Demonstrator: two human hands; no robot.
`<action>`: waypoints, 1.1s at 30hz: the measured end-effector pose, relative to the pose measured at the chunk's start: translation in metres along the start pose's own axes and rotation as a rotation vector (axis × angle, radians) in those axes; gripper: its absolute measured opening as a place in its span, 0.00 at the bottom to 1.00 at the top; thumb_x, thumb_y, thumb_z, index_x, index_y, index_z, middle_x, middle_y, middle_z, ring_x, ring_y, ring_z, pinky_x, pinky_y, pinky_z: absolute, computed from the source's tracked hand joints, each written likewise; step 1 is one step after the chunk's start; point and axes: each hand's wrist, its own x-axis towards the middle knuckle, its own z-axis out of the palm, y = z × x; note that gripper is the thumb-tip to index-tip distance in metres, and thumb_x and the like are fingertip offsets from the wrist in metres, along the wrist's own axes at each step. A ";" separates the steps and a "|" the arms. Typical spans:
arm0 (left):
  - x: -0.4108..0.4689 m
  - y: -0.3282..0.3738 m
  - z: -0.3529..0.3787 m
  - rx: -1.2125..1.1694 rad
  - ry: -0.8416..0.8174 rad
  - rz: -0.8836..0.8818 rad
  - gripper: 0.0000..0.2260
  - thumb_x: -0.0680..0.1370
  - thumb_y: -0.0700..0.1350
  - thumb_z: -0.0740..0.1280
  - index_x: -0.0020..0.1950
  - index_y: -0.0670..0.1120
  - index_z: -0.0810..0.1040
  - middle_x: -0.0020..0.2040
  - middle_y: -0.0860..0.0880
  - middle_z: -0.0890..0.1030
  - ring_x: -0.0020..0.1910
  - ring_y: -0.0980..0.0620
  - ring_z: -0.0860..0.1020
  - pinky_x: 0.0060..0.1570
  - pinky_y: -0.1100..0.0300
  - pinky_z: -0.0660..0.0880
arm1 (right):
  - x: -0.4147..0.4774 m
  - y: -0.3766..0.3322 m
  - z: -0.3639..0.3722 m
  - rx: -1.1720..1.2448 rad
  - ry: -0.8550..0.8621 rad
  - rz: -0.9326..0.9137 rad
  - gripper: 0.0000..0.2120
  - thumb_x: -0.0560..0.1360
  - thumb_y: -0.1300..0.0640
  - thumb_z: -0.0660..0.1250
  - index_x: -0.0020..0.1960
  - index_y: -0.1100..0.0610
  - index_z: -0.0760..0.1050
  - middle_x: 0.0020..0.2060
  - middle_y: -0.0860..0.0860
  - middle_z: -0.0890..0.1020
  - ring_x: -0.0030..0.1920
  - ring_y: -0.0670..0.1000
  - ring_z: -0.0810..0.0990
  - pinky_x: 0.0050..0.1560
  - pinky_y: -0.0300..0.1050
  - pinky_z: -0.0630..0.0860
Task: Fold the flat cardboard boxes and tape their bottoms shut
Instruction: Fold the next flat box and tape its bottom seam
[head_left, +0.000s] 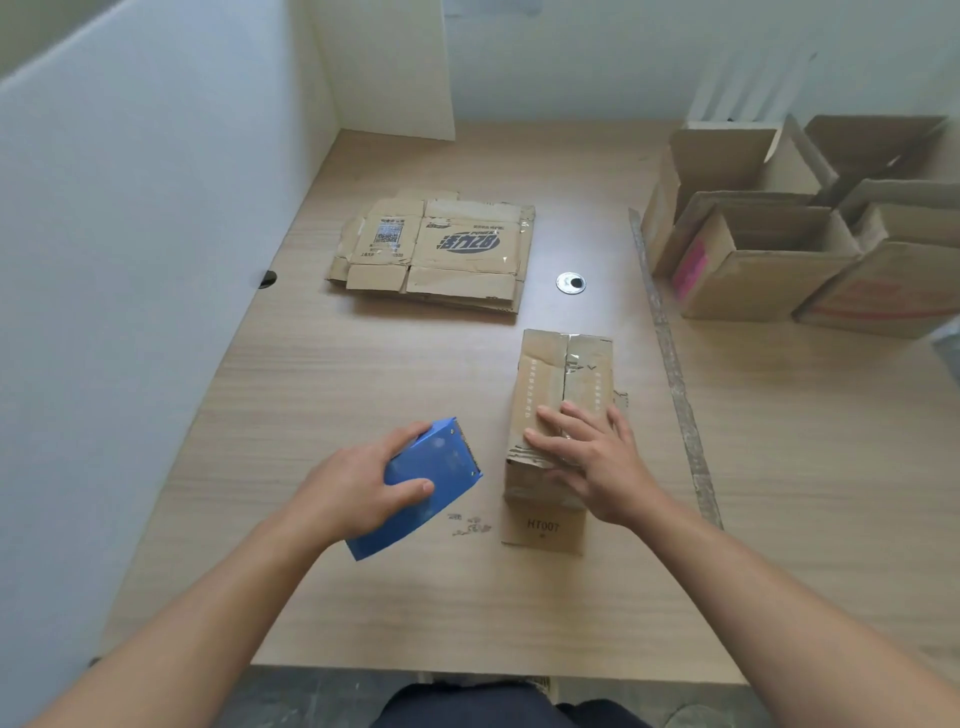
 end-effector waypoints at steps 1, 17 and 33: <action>-0.001 0.002 0.001 -0.001 0.011 -0.005 0.28 0.75 0.60 0.65 0.73 0.71 0.59 0.54 0.60 0.79 0.49 0.54 0.77 0.46 0.58 0.75 | 0.000 0.001 0.000 0.003 -0.001 -0.015 0.22 0.81 0.48 0.63 0.74 0.36 0.65 0.78 0.38 0.57 0.79 0.46 0.50 0.74 0.53 0.35; -0.025 0.030 -0.003 0.435 0.440 0.778 0.22 0.78 0.56 0.63 0.72 0.57 0.67 0.37 0.52 0.75 0.29 0.48 0.72 0.29 0.60 0.66 | -0.019 -0.022 -0.045 0.582 0.158 -0.136 0.26 0.78 0.52 0.69 0.74 0.46 0.67 0.72 0.43 0.70 0.77 0.46 0.57 0.76 0.44 0.54; -0.020 0.042 -0.030 0.186 -0.070 0.465 0.26 0.71 0.68 0.59 0.68 0.80 0.58 0.48 0.71 0.77 0.40 0.62 0.76 0.39 0.74 0.68 | -0.054 0.031 -0.054 0.991 0.299 0.364 0.11 0.77 0.57 0.70 0.36 0.56 0.82 0.51 0.43 0.75 0.52 0.42 0.77 0.56 0.39 0.70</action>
